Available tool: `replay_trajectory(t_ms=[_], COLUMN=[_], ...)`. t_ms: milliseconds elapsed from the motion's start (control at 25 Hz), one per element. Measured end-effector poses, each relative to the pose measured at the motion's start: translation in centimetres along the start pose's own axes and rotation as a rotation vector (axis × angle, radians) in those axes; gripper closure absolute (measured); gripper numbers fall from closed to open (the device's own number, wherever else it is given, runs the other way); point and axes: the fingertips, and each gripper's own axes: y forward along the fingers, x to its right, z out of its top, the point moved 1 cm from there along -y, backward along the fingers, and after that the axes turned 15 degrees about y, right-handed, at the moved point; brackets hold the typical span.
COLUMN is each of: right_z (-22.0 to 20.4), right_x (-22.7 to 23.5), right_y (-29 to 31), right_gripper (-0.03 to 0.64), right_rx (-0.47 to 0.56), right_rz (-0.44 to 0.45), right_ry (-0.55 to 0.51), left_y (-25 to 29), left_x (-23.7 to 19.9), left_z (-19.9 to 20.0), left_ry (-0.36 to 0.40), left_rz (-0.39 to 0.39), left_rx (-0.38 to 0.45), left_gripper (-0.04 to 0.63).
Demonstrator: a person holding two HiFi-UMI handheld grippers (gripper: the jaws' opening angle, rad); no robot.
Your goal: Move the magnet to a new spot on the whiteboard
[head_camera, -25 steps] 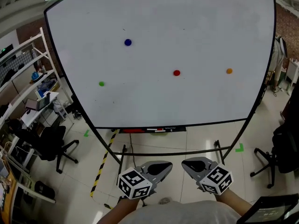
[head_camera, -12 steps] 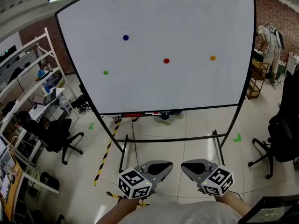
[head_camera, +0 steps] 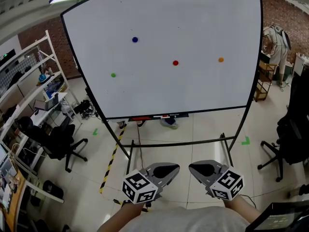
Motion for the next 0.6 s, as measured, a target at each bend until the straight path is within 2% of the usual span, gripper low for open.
replay_trajectory(t_ms=[600], right_z=[-0.5], right_x=[-2.3], right_y=[1.8], right_gripper=[0.614], right_rx=[-0.024], right_rz=[0.011], right_ry=[-0.008], left_y=[-2.0], left_x=[0.5], left_z=[-0.4], left_ry=[0.010], left_rz=[-0.027], left_rx=[0.006], left_gripper=[0.614])
